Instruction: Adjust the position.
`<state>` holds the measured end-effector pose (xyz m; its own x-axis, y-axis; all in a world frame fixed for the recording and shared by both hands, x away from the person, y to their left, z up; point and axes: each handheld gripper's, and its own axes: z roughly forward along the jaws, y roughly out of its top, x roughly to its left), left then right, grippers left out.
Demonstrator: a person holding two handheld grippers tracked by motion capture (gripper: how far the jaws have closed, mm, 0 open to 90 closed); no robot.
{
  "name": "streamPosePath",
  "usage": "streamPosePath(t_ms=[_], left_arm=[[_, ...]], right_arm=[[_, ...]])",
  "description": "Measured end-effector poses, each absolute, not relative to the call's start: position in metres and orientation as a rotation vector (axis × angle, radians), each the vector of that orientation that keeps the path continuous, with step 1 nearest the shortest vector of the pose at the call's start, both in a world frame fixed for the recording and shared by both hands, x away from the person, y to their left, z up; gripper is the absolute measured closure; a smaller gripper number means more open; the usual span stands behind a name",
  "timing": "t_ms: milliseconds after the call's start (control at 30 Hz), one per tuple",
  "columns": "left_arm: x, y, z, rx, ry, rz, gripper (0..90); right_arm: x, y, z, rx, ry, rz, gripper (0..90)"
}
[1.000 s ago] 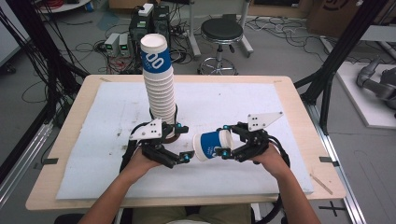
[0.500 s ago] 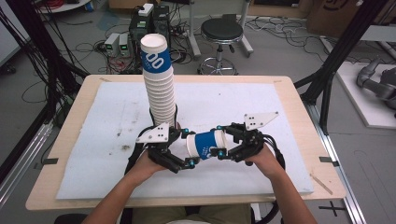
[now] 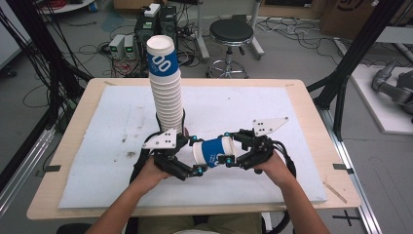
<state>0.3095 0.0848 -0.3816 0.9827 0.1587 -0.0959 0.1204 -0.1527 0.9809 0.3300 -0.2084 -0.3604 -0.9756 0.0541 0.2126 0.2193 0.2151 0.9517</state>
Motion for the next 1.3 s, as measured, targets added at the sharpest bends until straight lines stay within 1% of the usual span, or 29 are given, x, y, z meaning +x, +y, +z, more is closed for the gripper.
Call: streamPosePath(t_ms=[167,233,433,633,967,1133,1300], left_arm=[[0.310,0.087,-0.379,1.765,0.217,0.050,18.3],[0.310,0.089,-0.377,1.771,0.215,0.049,18.3],[0.314,0.099,-0.372,1.808,0.261,0.058,18.4],[0.316,0.106,-0.368,1.851,0.299,0.058,18.3],[0.314,0.107,-0.360,1.923,0.297,0.069,18.3],[0.314,0.106,-0.359,1.940,0.290,0.074,18.2],[0.312,0.103,-0.358,1.972,0.285,0.084,18.3]], right_arm=[[0.330,-0.207,-0.364,-0.311,-2.338,-1.850,26.3],[0.329,-0.206,-0.363,-0.362,-2.349,-1.841,16.1],[0.329,-0.212,-0.358,-0.437,-2.396,-1.861,16.0],[0.330,-0.214,-0.347,-0.365,-2.537,-1.758,16.1],[0.338,-0.191,-0.309,-0.163,-2.798,-1.497,16.1],[0.342,-0.176,-0.302,-0.084,-2.835,-1.387,16.1],[0.346,-0.163,-0.302,-0.037,-2.872,-1.270,16.1]])
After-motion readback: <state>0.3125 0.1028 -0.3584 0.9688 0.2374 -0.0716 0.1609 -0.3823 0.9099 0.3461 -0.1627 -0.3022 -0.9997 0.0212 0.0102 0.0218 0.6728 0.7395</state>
